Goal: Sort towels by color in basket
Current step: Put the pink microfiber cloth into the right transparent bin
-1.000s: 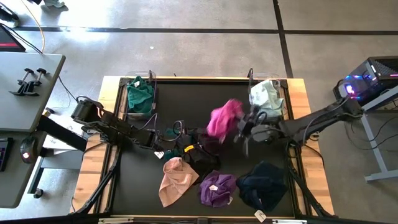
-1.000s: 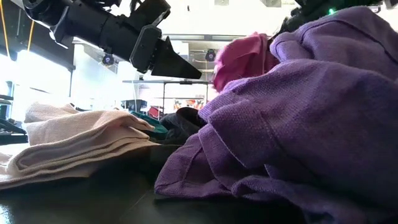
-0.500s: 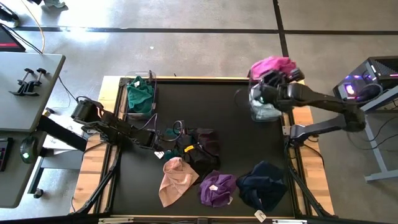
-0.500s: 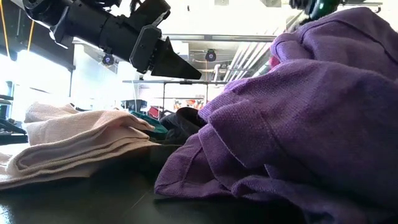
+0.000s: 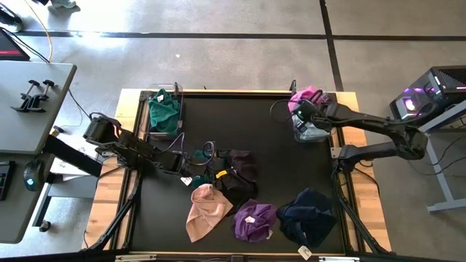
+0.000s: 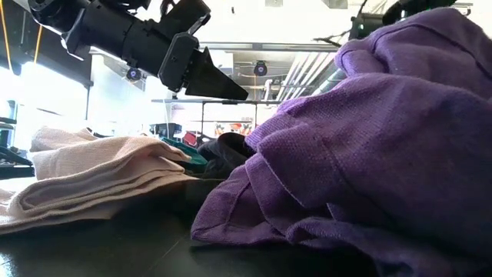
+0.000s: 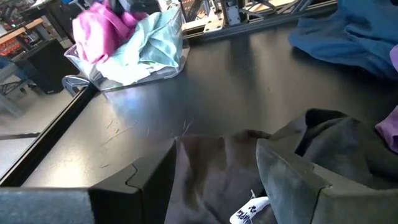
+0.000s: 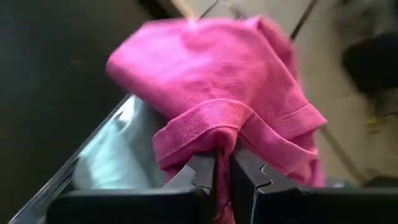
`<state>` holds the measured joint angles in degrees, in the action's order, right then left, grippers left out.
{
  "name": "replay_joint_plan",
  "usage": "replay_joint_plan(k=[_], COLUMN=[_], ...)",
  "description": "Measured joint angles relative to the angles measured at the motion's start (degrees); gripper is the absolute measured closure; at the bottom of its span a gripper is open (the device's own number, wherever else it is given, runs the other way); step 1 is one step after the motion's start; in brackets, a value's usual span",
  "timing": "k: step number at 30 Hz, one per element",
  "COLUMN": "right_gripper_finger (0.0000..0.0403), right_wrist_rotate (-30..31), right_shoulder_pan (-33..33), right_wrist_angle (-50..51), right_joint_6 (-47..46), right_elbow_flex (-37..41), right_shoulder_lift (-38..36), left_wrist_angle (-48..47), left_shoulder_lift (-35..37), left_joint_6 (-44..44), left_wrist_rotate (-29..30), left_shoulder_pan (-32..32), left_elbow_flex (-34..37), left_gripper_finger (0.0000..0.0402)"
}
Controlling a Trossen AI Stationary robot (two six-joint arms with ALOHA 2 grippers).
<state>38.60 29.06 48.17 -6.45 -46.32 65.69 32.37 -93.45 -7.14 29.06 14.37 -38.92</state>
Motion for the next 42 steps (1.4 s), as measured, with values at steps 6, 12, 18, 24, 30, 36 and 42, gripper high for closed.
replay_joint_plan(k=[6,12,18,24,30,36,42], right_gripper_finger=[0.0378,0.0337,0.0241,0.0203,0.0241,0.0343,0.0386], right_wrist_rotate=[-7.4,-11.7,-20.9,-23.9,-20.6,-19.8,-17.7], right_shoulder_pan=[5.2,9.1,12.0,12.6,12.1,12.3,14.3], right_wrist_angle=[-0.1,0.0,9.1,20.4,9.4,-9.5,-25.2], right_joint_6=[-3.1,-4.0,-4.0,-9.9,-8.1,-8.0,-13.0], right_elbow_flex=[4.3,4.4,-3.6,-15.7,-17.1,-5.9,8.6], right_shoulder_lift=[0.0,0.0,0.1,0.0,0.0,0.1,2.5], left_wrist_angle=[0.3,0.5,0.5,0.5,0.0,-1.1,-1.3], left_shoulder_lift=[0.0,0.0,0.0,0.0,0.0,0.0,0.0], left_joint_6=[0.0,0.0,0.0,0.0,0.3,0.5,0.5], left_wrist_rotate=[0.0,0.0,0.0,0.0,0.0,0.0,0.0], left_shoulder_pan=[-0.1,-0.1,-0.1,-0.1,-0.1,-0.1,-0.1], left_elbow_flex=[0.0,0.0,0.0,0.0,0.0,0.0,0.0], left_gripper_finger=[0.019,0.019,0.019,0.019,0.019,0.019,0.019])
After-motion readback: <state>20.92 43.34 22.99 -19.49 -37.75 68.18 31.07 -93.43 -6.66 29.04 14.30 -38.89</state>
